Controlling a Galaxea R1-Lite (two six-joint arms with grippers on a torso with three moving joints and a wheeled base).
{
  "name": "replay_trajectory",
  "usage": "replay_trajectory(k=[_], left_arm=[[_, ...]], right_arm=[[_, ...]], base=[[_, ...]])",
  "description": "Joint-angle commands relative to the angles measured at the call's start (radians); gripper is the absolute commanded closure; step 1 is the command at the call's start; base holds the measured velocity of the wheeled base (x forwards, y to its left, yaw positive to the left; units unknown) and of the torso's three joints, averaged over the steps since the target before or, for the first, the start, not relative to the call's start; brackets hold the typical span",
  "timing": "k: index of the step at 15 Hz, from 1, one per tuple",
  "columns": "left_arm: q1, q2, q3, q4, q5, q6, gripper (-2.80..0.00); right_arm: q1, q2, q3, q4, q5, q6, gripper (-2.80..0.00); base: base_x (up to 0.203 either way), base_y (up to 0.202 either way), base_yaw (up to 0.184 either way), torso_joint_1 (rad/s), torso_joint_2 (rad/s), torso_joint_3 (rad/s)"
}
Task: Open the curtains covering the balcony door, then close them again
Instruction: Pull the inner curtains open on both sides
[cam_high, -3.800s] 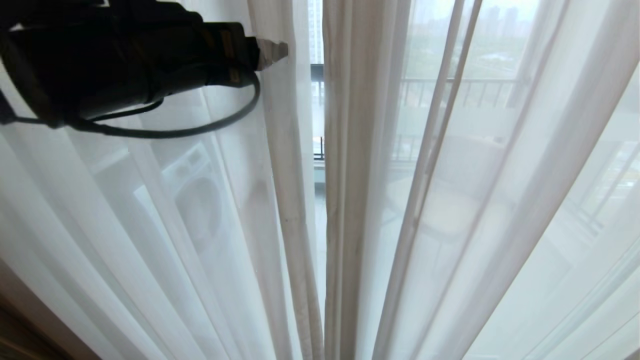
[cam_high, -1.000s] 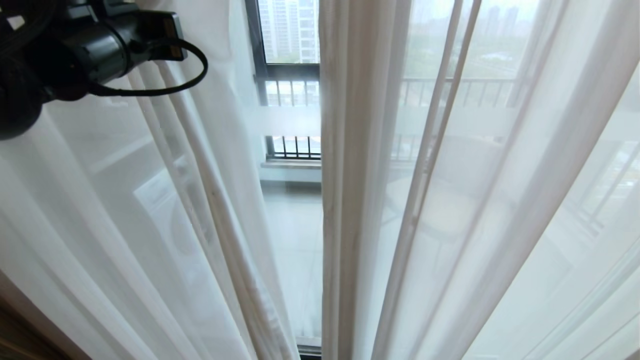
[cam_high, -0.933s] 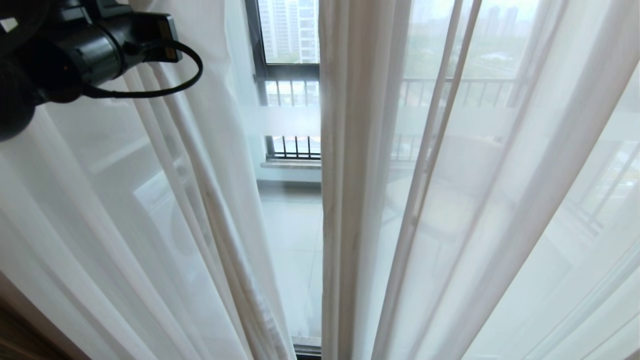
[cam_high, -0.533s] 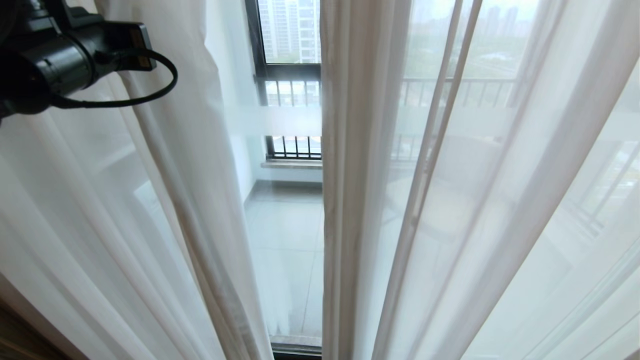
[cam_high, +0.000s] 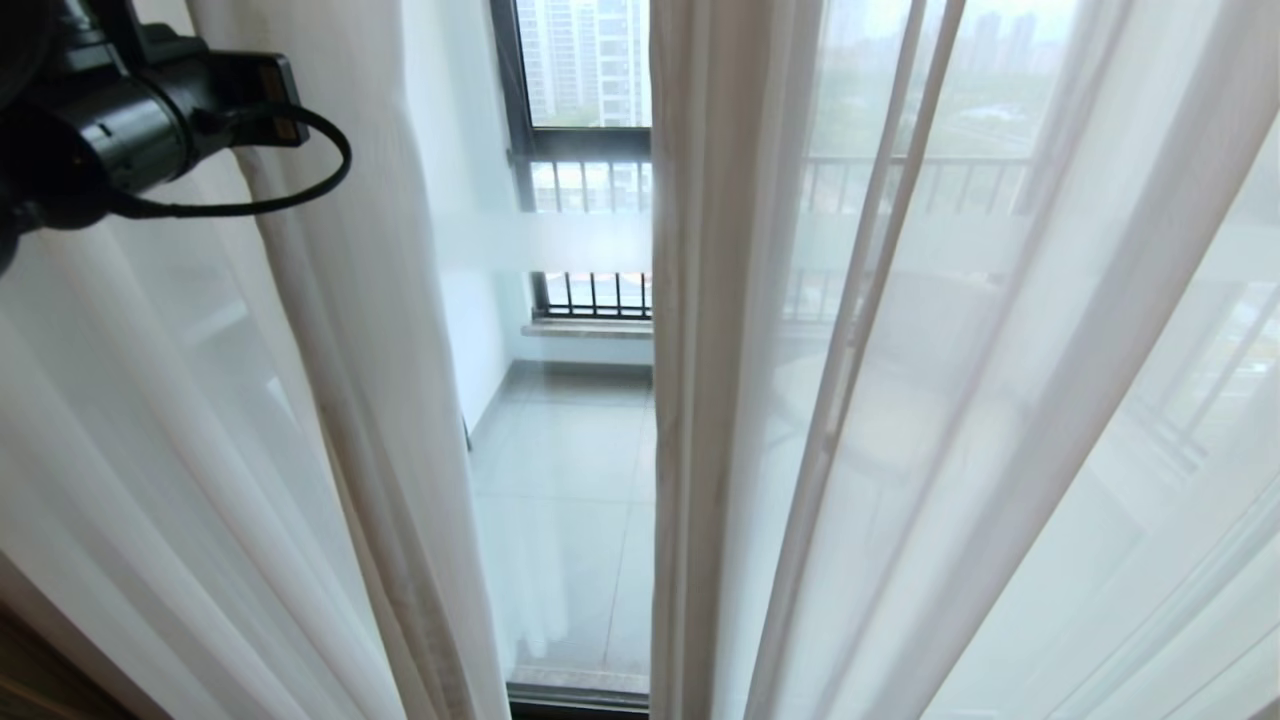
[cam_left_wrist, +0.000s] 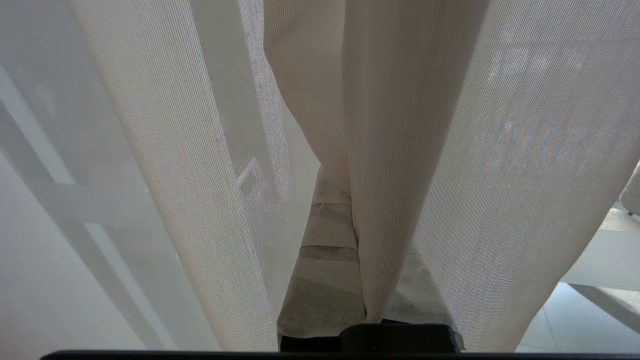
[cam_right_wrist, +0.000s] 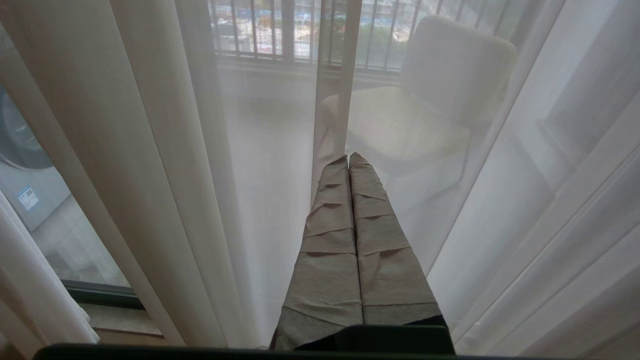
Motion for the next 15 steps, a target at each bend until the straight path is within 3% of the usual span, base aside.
replay_trajectory(k=[1,11,15], left_arm=[[0.001,0.031,-0.017,-0.003,0.002,-0.001,0.00],[0.003,0.061,-0.035,-0.003,0.008,0.000,0.00],[0.003,0.061,-0.033,-0.003,0.007,0.000,0.00]], right_arm=[[0.000,0.000,0.000,0.000,0.000,-0.001,0.00],[0.000,0.000,0.000,0.000,0.000,-0.001,0.00],[0.000,0.000,0.000,0.000,0.000,-0.001,0.00]], base=[[0.000,0.000,0.000,0.000,0.00,0.000],[0.000,0.000,0.000,0.000,0.00,0.000],[0.005,0.109,-0.006,0.004,0.00,0.002]])
